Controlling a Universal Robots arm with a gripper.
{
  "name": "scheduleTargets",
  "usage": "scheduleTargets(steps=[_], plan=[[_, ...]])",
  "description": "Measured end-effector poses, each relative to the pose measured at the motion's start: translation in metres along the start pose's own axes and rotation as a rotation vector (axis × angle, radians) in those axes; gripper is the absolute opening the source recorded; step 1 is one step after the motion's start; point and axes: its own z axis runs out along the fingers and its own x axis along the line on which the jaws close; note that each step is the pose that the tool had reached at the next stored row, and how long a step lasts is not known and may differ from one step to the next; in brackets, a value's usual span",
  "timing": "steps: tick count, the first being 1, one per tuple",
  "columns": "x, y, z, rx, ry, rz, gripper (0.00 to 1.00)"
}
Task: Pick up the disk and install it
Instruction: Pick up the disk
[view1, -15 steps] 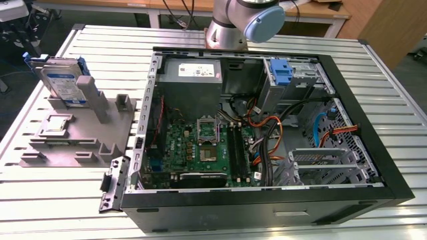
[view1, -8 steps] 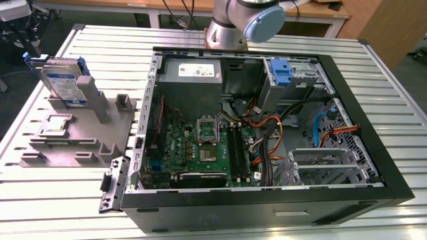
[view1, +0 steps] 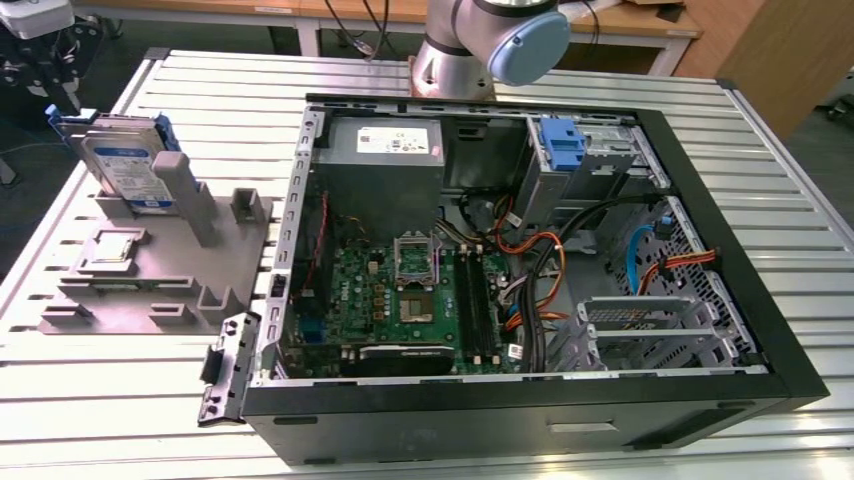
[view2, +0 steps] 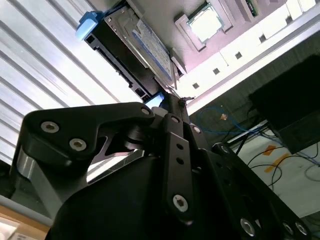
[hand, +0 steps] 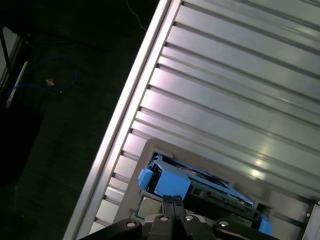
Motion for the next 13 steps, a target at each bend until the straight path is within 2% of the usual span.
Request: scheduleTargets(steps=[3, 13], plan=[[0.0000, 0.0000, 0.0000, 0.0007, 0.0013, -0.030, 0.10], [0.0000, -0.0001, 0.0000, 0.0020, 0.0037, -0.079, 0.10]])
